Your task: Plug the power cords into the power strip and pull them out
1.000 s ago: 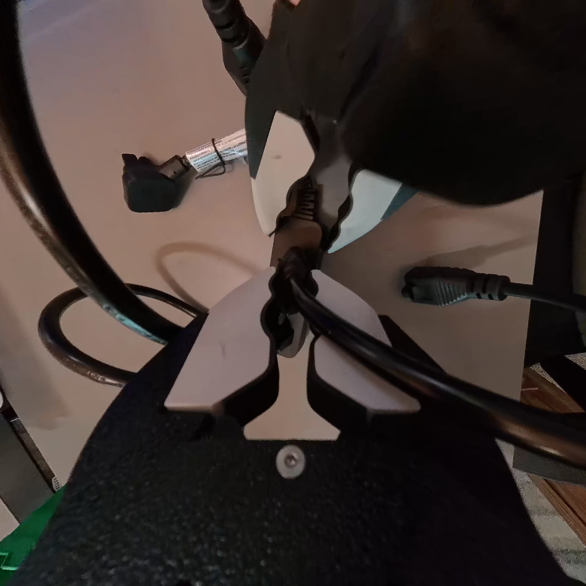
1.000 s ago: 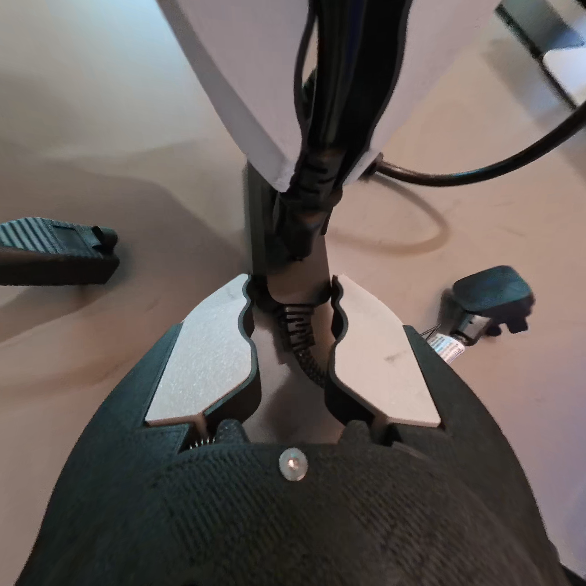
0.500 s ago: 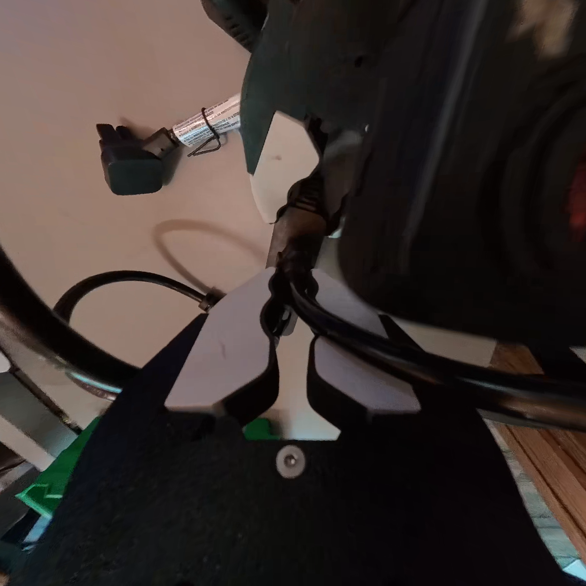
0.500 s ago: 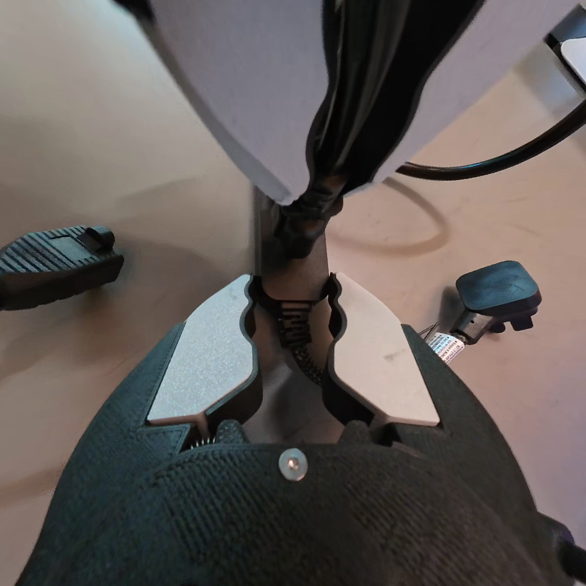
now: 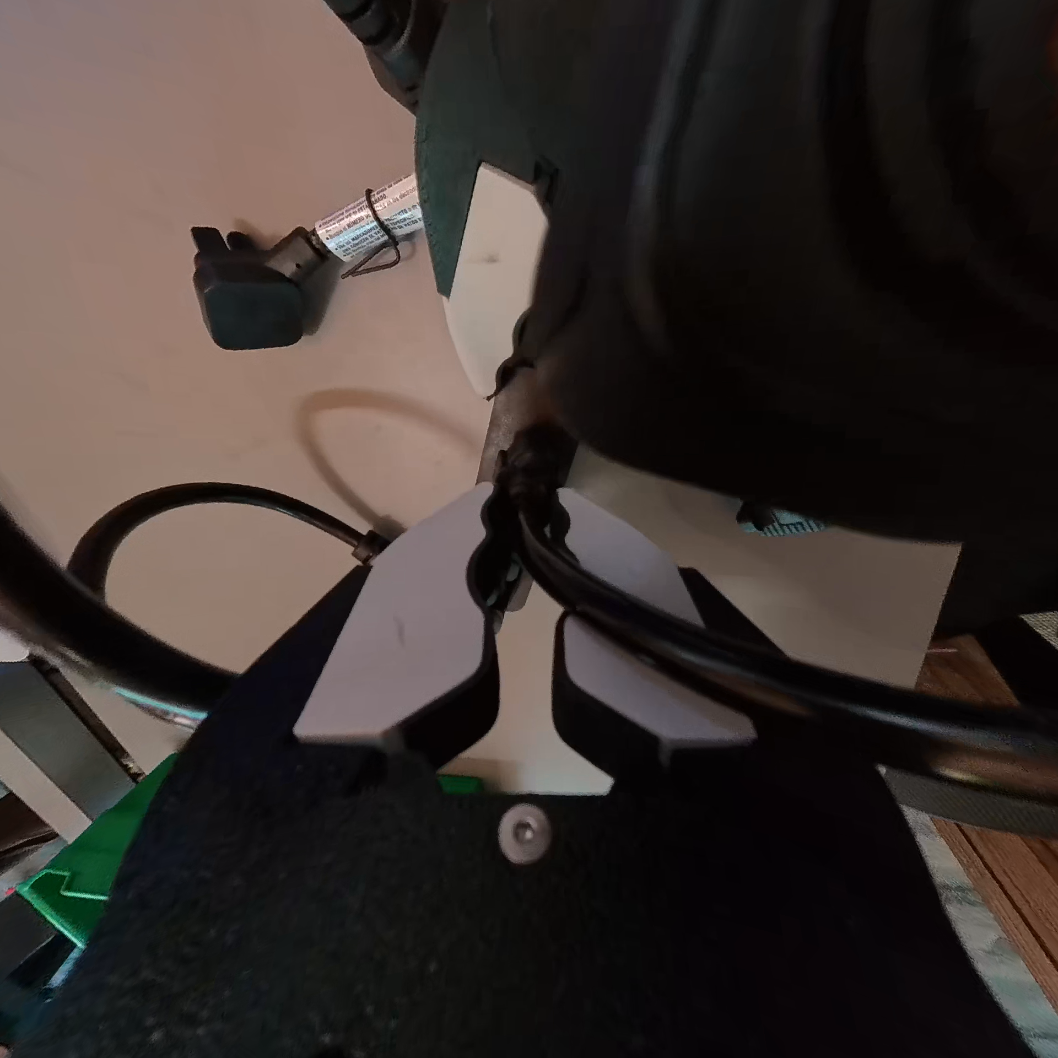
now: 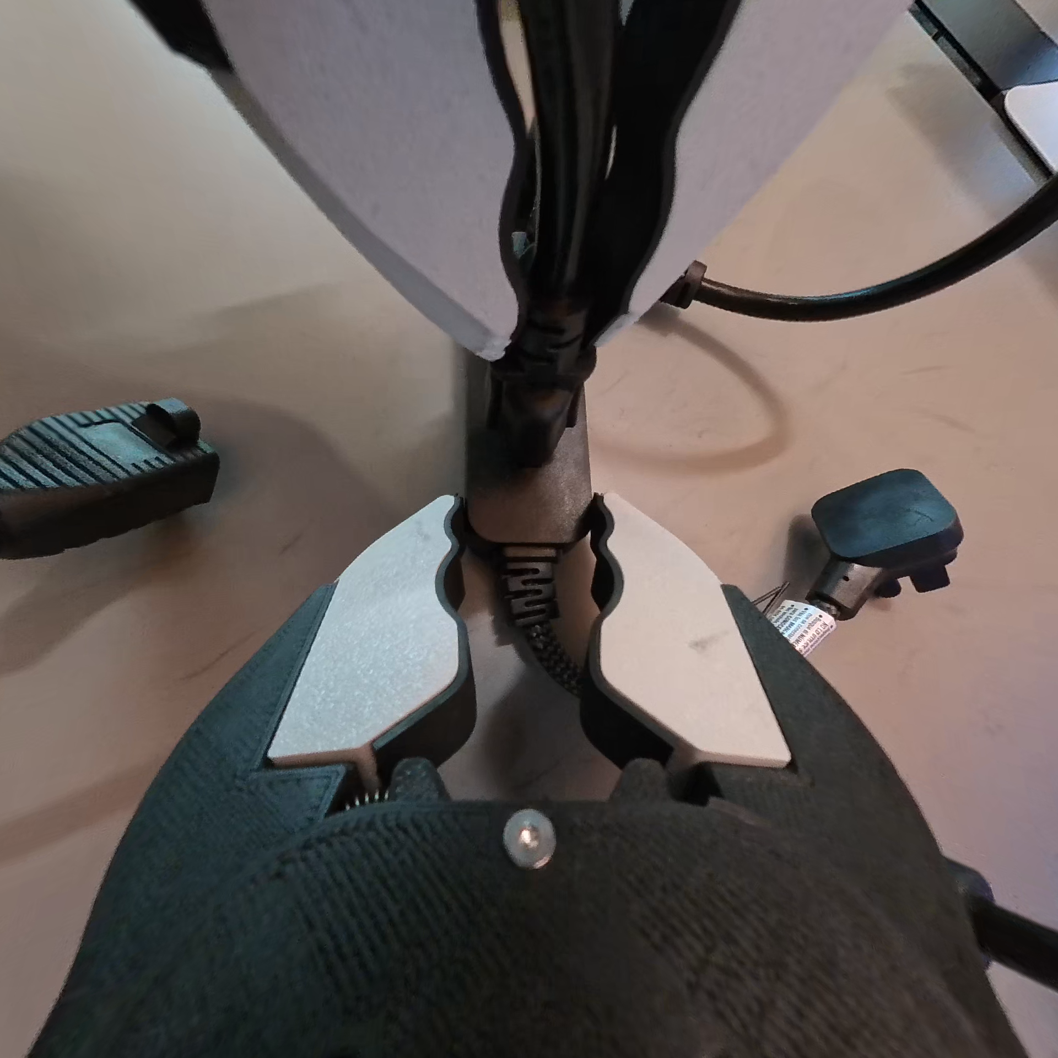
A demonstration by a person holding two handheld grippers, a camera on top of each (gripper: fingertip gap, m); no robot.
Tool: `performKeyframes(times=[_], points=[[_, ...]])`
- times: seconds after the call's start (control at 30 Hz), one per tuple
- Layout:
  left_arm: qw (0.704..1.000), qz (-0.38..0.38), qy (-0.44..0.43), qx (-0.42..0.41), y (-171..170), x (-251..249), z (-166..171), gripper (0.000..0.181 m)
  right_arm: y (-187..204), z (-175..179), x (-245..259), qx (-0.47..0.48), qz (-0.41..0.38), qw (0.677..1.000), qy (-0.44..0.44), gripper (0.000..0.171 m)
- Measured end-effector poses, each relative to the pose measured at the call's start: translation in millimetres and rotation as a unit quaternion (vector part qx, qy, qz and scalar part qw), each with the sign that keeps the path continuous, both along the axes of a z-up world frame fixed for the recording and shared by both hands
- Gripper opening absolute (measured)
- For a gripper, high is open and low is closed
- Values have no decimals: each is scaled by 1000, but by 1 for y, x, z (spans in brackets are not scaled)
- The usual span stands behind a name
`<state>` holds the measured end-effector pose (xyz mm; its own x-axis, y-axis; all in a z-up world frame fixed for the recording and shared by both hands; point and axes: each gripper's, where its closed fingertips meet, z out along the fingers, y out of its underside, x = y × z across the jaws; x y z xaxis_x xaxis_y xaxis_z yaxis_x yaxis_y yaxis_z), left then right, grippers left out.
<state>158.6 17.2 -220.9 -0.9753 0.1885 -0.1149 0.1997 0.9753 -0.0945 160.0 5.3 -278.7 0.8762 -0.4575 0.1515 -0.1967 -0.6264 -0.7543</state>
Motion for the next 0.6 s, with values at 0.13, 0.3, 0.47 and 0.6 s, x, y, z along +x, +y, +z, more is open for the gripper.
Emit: performKeyframes(times=[0.13,0.3,0.47,0.6], points=[[996,-33,-75,39,3,4,11,14,0,0,0,0,-2,1000,-2,42],[990,-72,-108,57,-5,-1,21,19,0,0,0,0,-1,1000,-2,43],[989,-95,-107,24,-15,-10,34,32,0,0,-1,0,0,1000,-2,42],[983,-133,-119,40,-16,-14,38,31,0,0,-1,0,0,1000,-2,42]])
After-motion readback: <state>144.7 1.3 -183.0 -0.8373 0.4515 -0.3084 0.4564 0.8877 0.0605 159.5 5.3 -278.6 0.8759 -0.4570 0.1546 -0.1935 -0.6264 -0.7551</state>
